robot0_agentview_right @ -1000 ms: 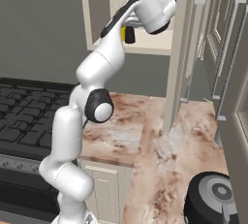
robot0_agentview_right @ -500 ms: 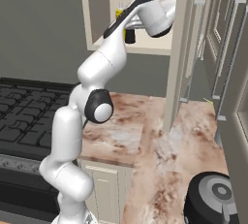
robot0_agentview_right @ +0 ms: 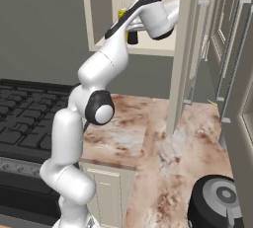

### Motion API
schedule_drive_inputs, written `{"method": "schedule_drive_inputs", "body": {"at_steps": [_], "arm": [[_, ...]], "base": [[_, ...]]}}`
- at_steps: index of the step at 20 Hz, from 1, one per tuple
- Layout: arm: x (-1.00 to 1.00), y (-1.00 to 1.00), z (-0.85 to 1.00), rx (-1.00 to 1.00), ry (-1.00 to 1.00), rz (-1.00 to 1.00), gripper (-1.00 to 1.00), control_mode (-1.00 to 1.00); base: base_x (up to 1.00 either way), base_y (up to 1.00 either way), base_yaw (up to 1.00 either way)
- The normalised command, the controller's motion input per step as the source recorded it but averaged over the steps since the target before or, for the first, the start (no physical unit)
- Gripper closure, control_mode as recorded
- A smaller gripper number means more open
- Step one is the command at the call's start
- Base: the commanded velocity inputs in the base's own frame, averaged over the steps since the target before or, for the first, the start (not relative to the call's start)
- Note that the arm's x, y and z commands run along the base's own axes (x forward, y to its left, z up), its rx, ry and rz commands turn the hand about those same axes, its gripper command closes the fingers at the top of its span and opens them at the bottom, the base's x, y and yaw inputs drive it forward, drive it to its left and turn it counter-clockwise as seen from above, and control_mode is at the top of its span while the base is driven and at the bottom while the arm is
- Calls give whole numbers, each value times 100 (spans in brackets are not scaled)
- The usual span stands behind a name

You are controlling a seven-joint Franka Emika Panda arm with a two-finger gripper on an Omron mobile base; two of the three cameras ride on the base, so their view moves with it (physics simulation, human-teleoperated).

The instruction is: Move the mustard and shaker from the cabinet to the dining counter.

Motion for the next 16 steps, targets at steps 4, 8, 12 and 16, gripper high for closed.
{"method": "schedule_drive_inputs", "body": {"at_steps": [4,8,12,16], "arm": [[25,10,0,0,0,0,-100,-100],[15,0,0,0,0,0,-100,-100],[2,0,0,0,0,0,100,-100],[-17,0,4,0,0,0,100,-100]], "base": [[0,0,0],[0,0,0],[0,0,0],[0,0,0]]}}
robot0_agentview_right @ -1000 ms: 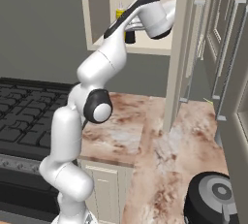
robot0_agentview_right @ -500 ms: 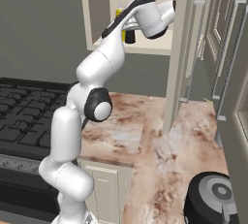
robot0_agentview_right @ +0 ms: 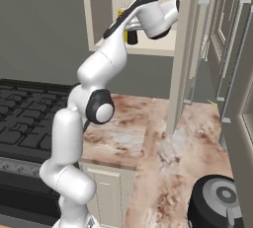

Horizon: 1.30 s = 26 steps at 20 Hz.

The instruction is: Move the mustard and shaker from the cabinet to the dining counter.

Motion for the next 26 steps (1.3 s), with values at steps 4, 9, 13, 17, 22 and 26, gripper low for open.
{"method": "schedule_drive_inputs", "body": {"at_steps": [4,9,13,17,22,26], "arm": [[-66,1,24,0,-3,-2,100,-100],[-85,20,14,0,-3,-8,100,-100],[-99,26,1,0,-6,-10,100,-100],[-100,38,0,0,-6,-9,100,-100],[-100,63,0,0,-6,-10,100,-100],[-100,76,0,0,-6,-14,100,-100]], "base": [[0,0,0],[0,0,0],[0,0,0],[0,0,0],[0,0,0],[0,0,0]]}}
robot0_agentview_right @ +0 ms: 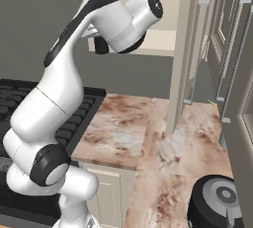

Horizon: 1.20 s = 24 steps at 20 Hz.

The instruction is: Move the mustard and shaker from the cabinet to the dining counter.

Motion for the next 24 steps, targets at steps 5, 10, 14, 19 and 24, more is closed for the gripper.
{"method": "schedule_drive_inputs", "body": {"at_steps": [5,10,14,19,24], "arm": [[-100,46,8,0,-2,-27,100,-100],[-95,12,3,-2,1,-39,100,-100],[-49,0,0,-2,10,-39,100,-100],[-7,13,-5,-5,19,-42,100,-100],[0,0,-3,-1,18,-38,100,-100]], "base": [[0,0,0],[0,0,0],[0,0,0],[0,0,0],[0,0,0]]}}
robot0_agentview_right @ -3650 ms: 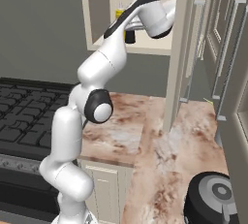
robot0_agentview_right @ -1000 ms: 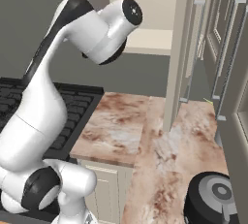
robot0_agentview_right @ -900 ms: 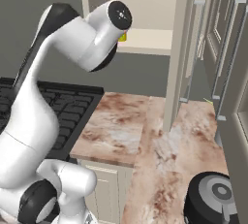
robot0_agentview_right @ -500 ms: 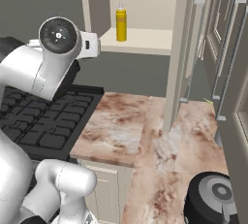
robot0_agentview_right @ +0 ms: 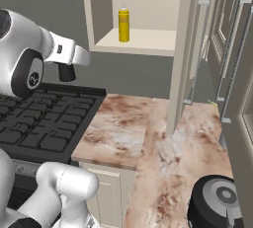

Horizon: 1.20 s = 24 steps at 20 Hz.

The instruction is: Move the mustard and shaker from the cabinet to the dining counter.

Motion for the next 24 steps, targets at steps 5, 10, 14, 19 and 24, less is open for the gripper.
{"method": "schedule_drive_inputs", "body": {"at_steps": [5,10,14,19,24], "arm": [[-10,0,0,0,6,-25,100,-100],[-31,0,0,0,0,-14,100,100],[0,0,0,0,0,0,100,100],[0,0,0,0,0,0,100,100],[0,0,0,0,0,0,100,100]], "base": [[0,0,0],[-38,0,-9],[-100,0,-21],[-89,3,-15],[-16,44,29]]}}
